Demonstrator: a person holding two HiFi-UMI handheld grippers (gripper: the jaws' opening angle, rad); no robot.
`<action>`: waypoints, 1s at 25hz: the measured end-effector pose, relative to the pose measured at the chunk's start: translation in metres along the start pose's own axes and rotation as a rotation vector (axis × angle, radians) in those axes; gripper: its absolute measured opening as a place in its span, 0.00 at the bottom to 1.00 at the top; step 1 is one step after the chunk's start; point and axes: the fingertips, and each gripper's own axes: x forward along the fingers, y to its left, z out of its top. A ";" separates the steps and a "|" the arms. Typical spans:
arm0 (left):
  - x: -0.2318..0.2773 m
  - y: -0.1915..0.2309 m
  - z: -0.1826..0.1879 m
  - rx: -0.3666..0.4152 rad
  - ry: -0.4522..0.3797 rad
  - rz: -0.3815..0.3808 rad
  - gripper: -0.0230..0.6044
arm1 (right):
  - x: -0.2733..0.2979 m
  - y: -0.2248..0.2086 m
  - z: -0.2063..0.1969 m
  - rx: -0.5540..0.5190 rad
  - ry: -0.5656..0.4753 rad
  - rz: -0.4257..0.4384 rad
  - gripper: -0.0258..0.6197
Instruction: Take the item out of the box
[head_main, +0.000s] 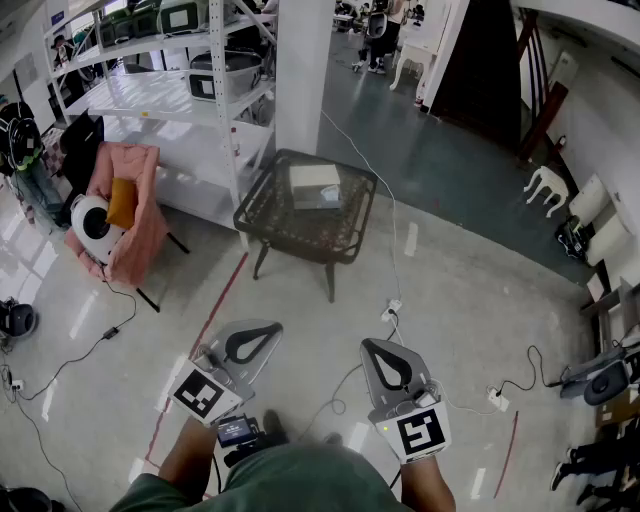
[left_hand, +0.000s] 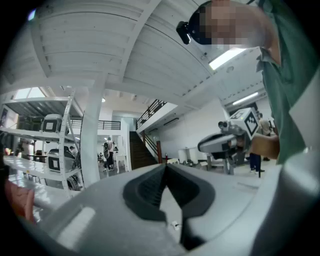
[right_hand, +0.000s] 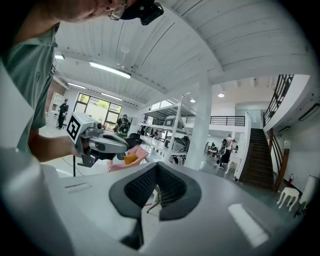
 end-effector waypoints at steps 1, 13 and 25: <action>0.001 0.001 0.002 -0.009 -0.003 0.000 0.03 | 0.001 0.000 0.000 0.000 0.001 0.001 0.05; 0.004 0.020 -0.004 -0.021 -0.007 -0.013 0.03 | 0.021 0.000 -0.001 0.012 0.007 -0.004 0.05; -0.003 0.065 -0.022 -0.042 -0.010 -0.052 0.04 | 0.066 0.010 -0.006 0.075 0.033 -0.019 0.05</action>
